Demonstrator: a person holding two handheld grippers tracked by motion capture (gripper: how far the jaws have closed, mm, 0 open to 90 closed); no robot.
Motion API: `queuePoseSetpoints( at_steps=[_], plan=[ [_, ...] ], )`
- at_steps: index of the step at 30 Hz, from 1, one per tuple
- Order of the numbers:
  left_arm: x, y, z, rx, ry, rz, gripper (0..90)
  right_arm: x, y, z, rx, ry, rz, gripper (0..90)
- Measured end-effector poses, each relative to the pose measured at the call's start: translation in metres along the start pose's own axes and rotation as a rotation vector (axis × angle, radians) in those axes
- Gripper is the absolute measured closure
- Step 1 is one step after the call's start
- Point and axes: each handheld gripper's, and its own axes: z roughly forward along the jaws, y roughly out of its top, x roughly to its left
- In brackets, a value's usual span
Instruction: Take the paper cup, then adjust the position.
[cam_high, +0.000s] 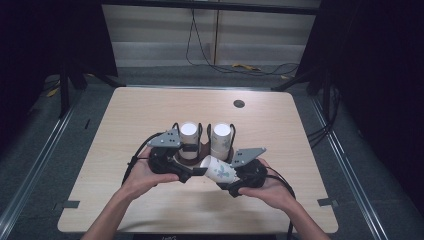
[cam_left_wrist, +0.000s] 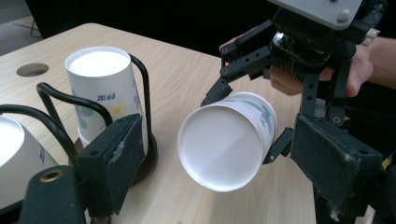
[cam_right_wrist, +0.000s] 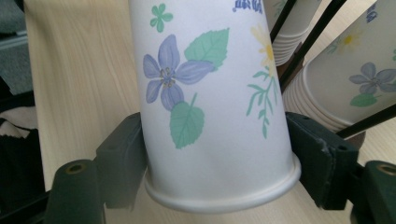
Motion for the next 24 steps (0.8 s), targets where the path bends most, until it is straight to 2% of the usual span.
queuePoseSetpoints(
  at_steps=[6,7,12,21,24],
  plan=[
    [0.001,-0.004,0.003,0.019,-0.002,0.010,17.6,0.001,0.002,0.002,0.043,0.000,-0.020,25.8],
    [0.000,-0.005,0.004,0.026,-0.006,0.010,17.6,0.001,0.003,0.003,0.066,-0.005,-0.029,26.0],
    [0.001,-0.009,0.011,0.054,-0.019,0.018,17.6,0.001,0.007,0.005,0.114,-0.008,-0.056,26.2],
    [0.000,-0.010,0.014,0.072,-0.017,0.032,17.8,0.002,0.007,0.007,0.144,-0.005,-0.082,26.4],
    [0.000,-0.011,0.015,0.084,-0.018,0.032,18.5,0.004,0.008,0.007,0.170,-0.011,-0.091,26.5]
  ],
)
